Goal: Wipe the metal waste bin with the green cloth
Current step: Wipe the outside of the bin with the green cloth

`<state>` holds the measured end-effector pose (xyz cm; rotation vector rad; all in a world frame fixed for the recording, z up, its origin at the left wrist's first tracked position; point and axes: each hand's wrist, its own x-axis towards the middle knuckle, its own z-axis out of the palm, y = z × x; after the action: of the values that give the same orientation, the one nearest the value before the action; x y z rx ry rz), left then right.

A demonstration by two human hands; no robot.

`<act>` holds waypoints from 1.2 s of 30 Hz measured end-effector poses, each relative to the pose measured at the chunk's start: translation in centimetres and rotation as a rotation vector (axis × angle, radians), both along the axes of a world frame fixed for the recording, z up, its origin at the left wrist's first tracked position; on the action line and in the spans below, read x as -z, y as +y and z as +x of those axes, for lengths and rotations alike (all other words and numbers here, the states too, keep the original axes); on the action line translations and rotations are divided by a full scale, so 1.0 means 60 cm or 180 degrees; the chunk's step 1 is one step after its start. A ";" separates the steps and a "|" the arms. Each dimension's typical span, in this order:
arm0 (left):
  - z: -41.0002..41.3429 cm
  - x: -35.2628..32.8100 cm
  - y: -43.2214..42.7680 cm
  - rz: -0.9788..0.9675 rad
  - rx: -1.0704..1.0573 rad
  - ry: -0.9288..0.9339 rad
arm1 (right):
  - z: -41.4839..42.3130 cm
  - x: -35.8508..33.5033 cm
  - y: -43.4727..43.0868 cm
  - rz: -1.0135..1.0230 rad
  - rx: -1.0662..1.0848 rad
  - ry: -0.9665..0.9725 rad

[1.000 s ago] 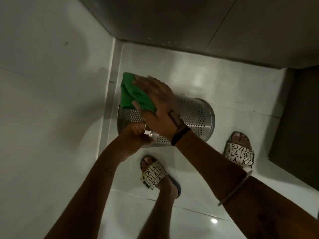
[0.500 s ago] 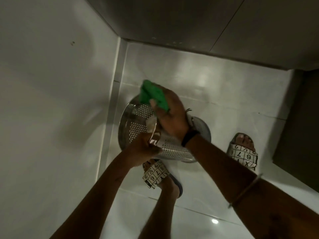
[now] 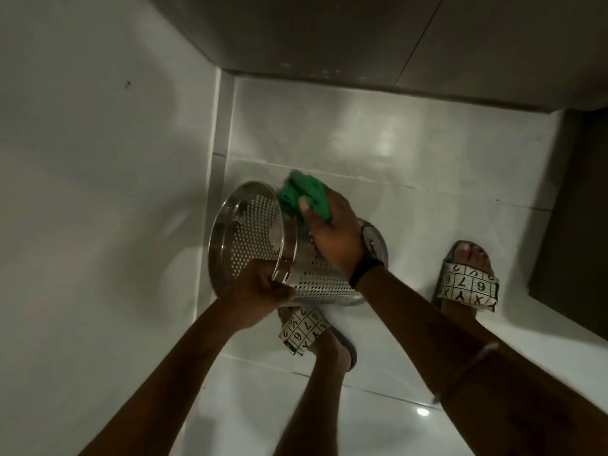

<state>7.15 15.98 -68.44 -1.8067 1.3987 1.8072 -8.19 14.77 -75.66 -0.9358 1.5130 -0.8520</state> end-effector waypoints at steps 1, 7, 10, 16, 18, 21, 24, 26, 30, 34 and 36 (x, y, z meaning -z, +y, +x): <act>0.007 -0.003 0.001 0.0017 0.0173 -0.0060 | 0.012 -0.029 -0.009 -0.0533 -0.0017 0.0002; 0.038 0.004 -0.024 -0.0072 0.0154 -0.0003 | -0.016 0.042 0.048 -0.0852 -0.0523 0.1332; 0.025 0.003 -0.048 -0.0088 -0.0645 0.0145 | -0.095 0.130 0.043 0.0259 -0.0133 0.1501; -0.011 -0.002 -0.038 -0.0093 -0.0291 0.0043 | -0.024 0.039 -0.058 -0.0201 -0.0437 0.0757; -0.009 -0.008 -0.011 0.0092 -0.0214 -0.0024 | 0.041 -0.033 -0.064 -0.0898 -0.0352 0.0233; 0.012 -0.014 0.007 0.0129 -0.0694 -0.0096 | 0.091 -0.054 -0.007 -0.1284 -0.0968 0.0155; 0.024 -0.014 0.003 0.0286 -0.1645 -0.0040 | 0.055 0.014 0.052 -0.0310 -0.0973 0.0405; 0.028 -0.010 0.007 0.0187 -0.1963 -0.0131 | 0.008 0.062 0.068 0.0354 -0.0710 0.0501; 0.000 -0.008 0.003 -0.0108 -0.1322 -0.0040 | -0.062 0.112 0.025 0.1471 -0.0898 0.0684; -0.009 -0.006 -0.002 -0.0404 -0.0204 0.0191 | -0.024 0.018 -0.054 -0.0057 -0.0328 0.0230; 0.004 0.001 -0.011 -0.0482 0.0445 -0.0093 | 0.009 -0.037 -0.067 -0.0953 -0.0226 0.0197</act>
<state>7.38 15.33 -68.48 -1.7481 1.6462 1.6395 -7.66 10.77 -73.44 -1.2370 1.4185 -1.0238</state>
